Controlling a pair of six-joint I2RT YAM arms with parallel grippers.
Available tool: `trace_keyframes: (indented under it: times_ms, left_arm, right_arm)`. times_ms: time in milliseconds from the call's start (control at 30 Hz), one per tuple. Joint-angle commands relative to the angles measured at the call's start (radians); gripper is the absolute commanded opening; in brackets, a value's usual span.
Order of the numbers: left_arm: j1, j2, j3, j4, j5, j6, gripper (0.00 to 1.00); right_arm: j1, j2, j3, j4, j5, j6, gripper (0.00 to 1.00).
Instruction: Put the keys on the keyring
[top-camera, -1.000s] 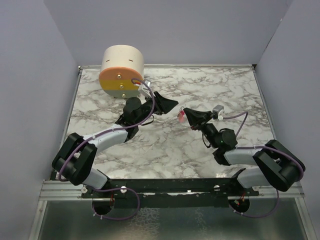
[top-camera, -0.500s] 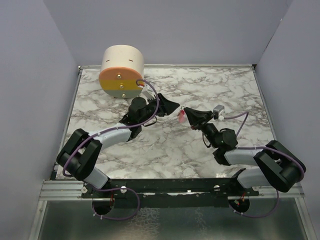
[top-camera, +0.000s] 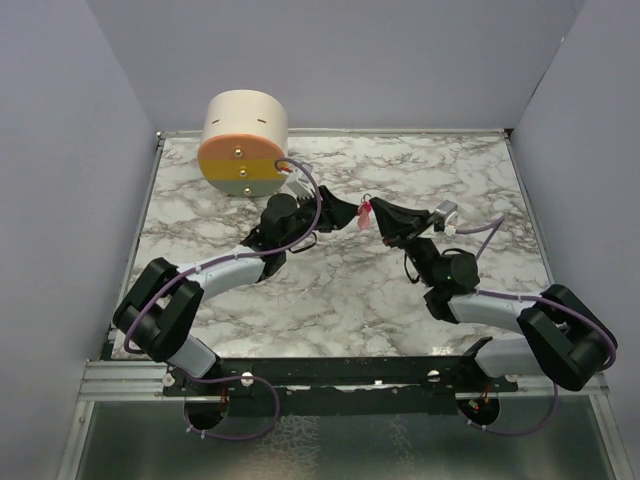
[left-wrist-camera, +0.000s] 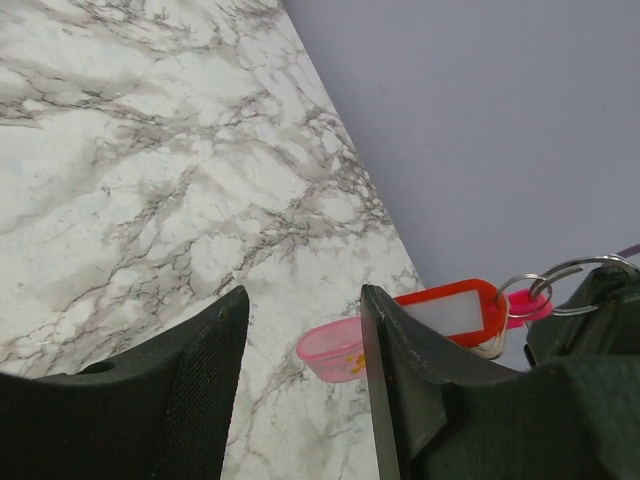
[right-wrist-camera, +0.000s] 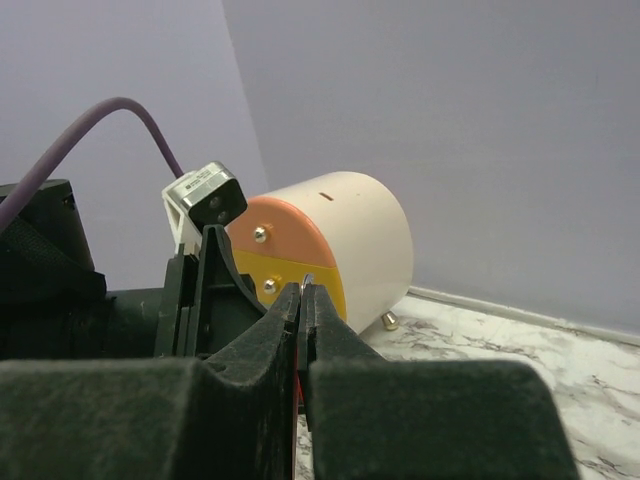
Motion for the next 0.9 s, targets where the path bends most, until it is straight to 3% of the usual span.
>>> trace_keyframes:
  times_ms: [0,867]
  left_arm:
    - [-0.005,-0.055,0.028,-0.021,-0.096,0.034,0.51]
    - [-0.047,-0.027,0.098,-0.027,-0.095,0.036,0.51]
  right_arm:
    - [0.003,-0.037,0.001,0.222,-0.011,-0.021,0.01]
    - [0.002,0.012,-0.031,0.254,-0.026,0.017,0.01]
